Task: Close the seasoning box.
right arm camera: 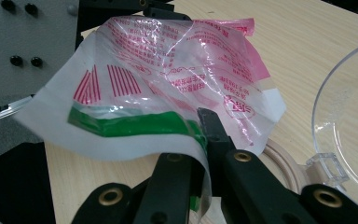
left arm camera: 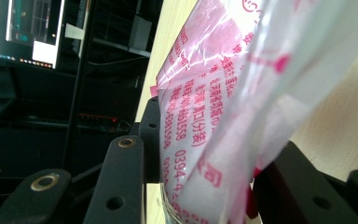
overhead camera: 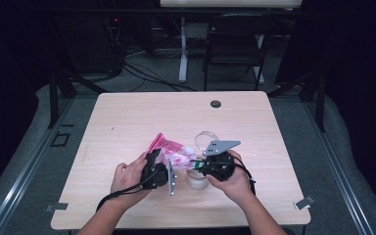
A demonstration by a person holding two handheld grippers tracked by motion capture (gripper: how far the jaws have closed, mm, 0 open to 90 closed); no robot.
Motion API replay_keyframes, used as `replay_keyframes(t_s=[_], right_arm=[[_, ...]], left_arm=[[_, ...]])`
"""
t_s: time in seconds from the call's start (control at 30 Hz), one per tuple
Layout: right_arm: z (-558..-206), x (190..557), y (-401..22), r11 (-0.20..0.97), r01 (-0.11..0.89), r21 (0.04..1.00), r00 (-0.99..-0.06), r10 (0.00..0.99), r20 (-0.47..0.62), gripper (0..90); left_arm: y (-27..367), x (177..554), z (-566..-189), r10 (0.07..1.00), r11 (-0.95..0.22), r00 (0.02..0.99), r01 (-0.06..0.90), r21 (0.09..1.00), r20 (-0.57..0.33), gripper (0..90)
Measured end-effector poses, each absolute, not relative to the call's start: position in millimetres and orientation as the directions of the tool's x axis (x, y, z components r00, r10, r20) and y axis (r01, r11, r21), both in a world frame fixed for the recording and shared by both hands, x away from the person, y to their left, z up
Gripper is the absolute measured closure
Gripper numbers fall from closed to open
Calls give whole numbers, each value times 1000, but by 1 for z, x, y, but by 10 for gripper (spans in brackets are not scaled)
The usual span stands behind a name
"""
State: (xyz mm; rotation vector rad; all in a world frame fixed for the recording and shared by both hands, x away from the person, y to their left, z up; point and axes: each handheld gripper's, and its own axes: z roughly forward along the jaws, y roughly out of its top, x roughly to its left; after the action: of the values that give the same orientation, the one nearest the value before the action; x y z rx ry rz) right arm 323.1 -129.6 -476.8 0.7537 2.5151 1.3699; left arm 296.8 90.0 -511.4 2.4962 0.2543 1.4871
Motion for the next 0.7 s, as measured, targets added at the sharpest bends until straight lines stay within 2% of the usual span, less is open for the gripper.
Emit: replay_keyframes(t_s=[0.7], right_arm=[[-477, 321, -125, 454, 336, 825, -856, 513, 66, 899]], left_arm=[[94, 297, -520, 341, -934, 538, 100, 344, 771, 694]])
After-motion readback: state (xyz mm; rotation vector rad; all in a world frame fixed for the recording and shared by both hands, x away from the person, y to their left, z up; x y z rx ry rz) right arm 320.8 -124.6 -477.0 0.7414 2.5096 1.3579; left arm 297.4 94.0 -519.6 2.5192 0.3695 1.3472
